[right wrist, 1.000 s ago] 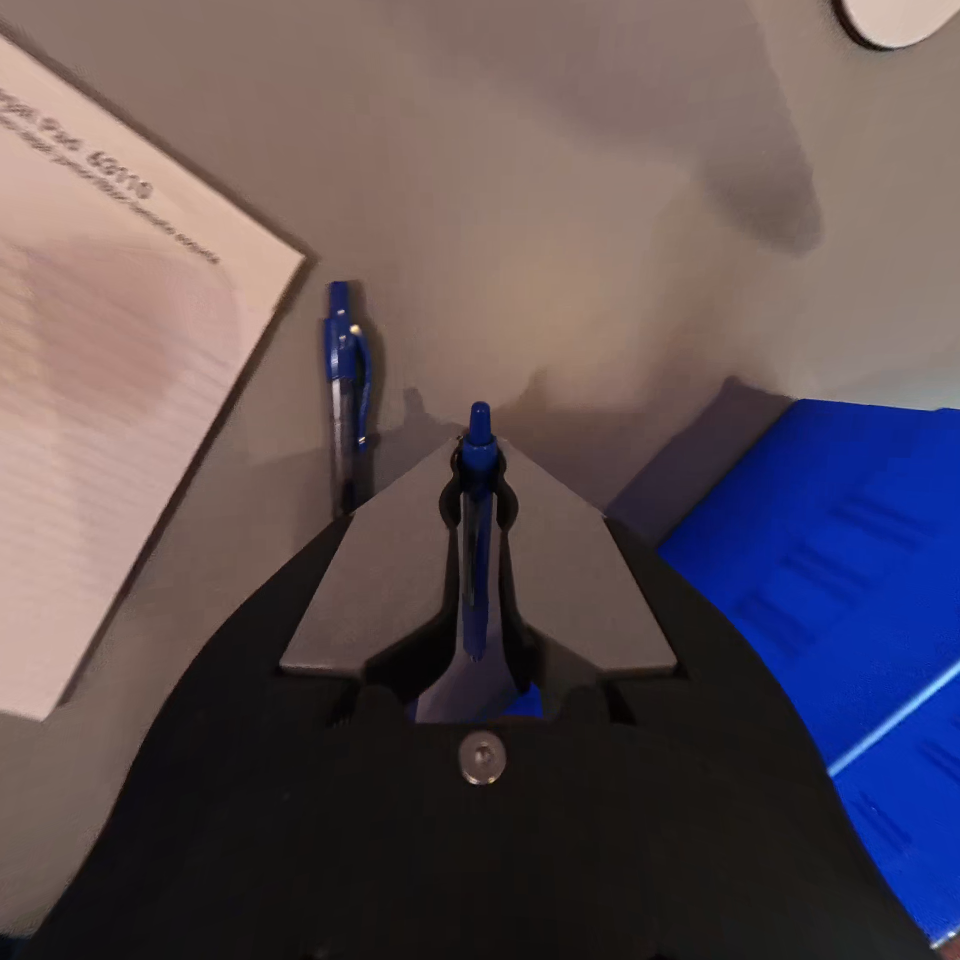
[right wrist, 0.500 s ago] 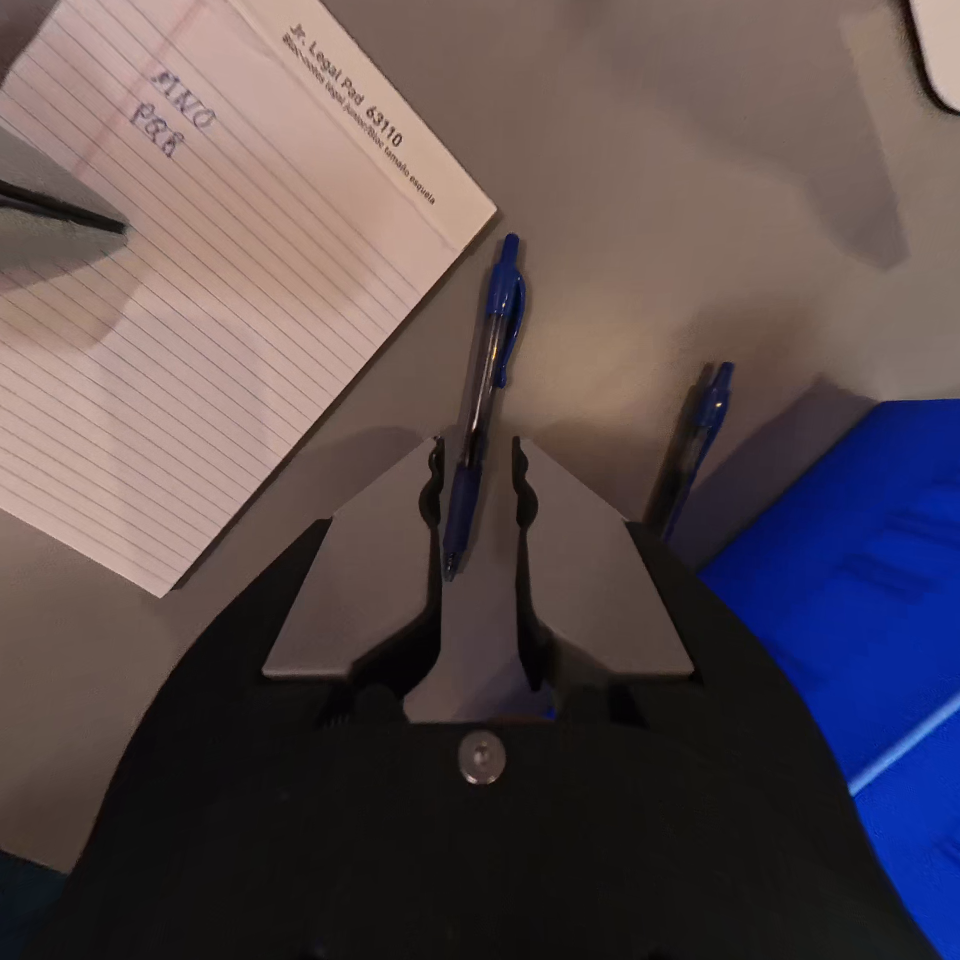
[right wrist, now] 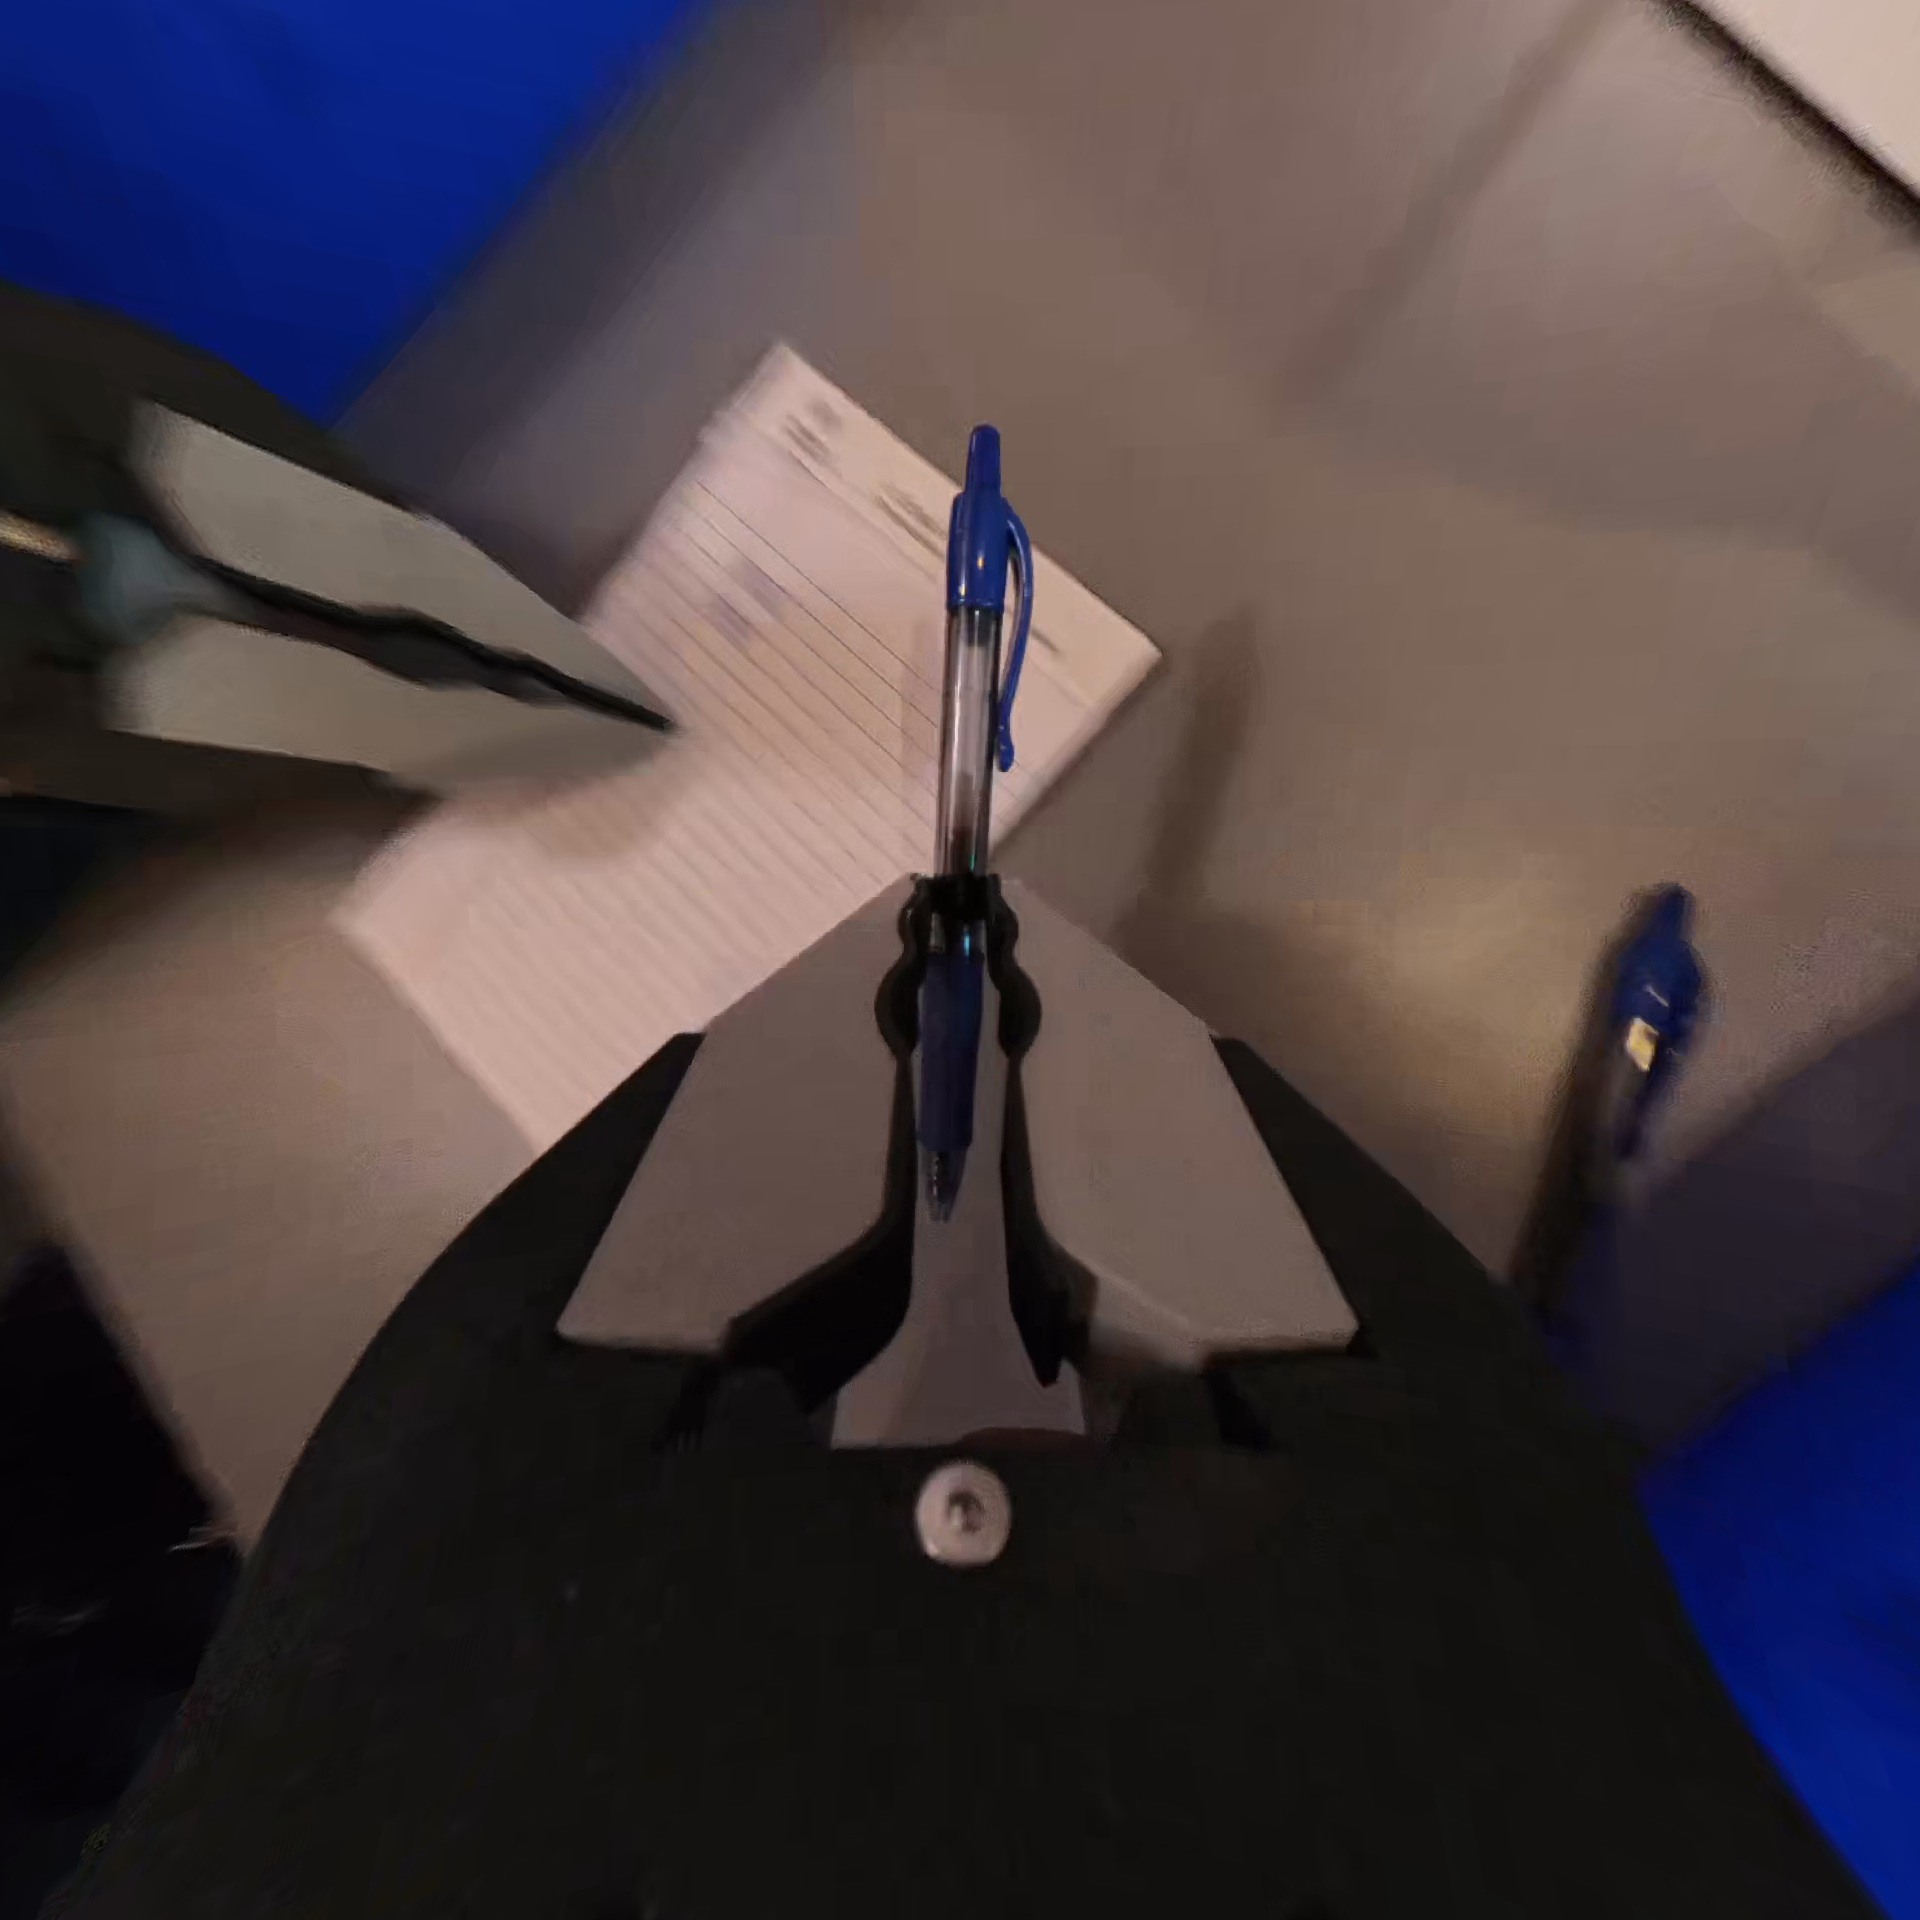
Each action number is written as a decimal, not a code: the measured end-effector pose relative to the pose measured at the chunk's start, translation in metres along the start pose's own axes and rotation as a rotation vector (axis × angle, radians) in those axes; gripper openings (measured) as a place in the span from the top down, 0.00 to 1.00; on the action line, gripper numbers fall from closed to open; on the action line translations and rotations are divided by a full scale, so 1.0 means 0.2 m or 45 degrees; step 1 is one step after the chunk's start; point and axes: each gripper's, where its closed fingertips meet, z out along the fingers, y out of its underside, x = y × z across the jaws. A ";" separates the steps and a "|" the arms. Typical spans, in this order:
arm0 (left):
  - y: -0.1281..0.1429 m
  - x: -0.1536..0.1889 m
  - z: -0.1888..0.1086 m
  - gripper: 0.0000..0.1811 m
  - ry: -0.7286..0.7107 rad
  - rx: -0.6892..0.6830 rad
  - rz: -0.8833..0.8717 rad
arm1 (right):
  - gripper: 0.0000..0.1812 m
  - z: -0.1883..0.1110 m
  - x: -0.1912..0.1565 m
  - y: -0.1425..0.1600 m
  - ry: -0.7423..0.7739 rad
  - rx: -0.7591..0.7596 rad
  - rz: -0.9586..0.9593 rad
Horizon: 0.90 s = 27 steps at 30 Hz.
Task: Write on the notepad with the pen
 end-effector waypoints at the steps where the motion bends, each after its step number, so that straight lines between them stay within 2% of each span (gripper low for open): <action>1: -0.03 0.01 -0.02 1.00 0.020 0.050 -0.002 | 0.97 -0.05 -0.09 -0.09 -0.165 0.155 0.029; 3: -0.13 0.07 -0.08 1.00 0.141 0.199 -0.044 | 0.97 -0.19 -0.24 -0.25 -0.465 0.442 0.065; 6: -0.31 0.22 -0.24 1.00 0.517 0.479 -0.185 | 0.97 -0.34 -0.39 -0.34 -0.780 0.725 0.016; 8: -0.36 0.24 -0.32 0.95 0.672 0.576 -0.274 | 0.97 -0.37 -0.44 -0.35 -0.888 0.822 -0.020; 10: -0.38 0.24 -0.35 0.84 0.735 0.608 -0.323 | 0.97 -0.39 -0.50 -0.34 -1.038 0.870 -0.012; 12: -0.39 0.30 -0.38 0.79 0.824 0.624 -0.303 | 0.97 -0.37 -0.54 -0.33 -1.119 0.903 -0.011; 17: -0.40 0.37 -0.39 0.77 0.804 0.654 -0.179 | 0.97 -0.29 -0.61 -0.29 -1.136 0.850 -0.070; 19: -0.42 0.38 -0.39 0.81 0.798 0.673 -0.176 | 0.97 -0.26 -0.64 -0.29 -1.094 0.858 -0.116; 22: -0.44 0.34 -0.39 0.94 0.707 0.734 -0.155 | 0.97 -0.23 -0.65 -0.28 -1.055 0.867 -0.153; 24: -0.42 0.31 -0.36 0.95 0.676 0.691 -0.159 | 0.97 -0.22 -0.65 -0.28 -1.000 0.861 -0.170; 27: -0.39 0.23 -0.31 0.96 0.531 0.629 -0.163 | 0.96 -0.18 -0.59 -0.29 -0.853 0.842 -0.162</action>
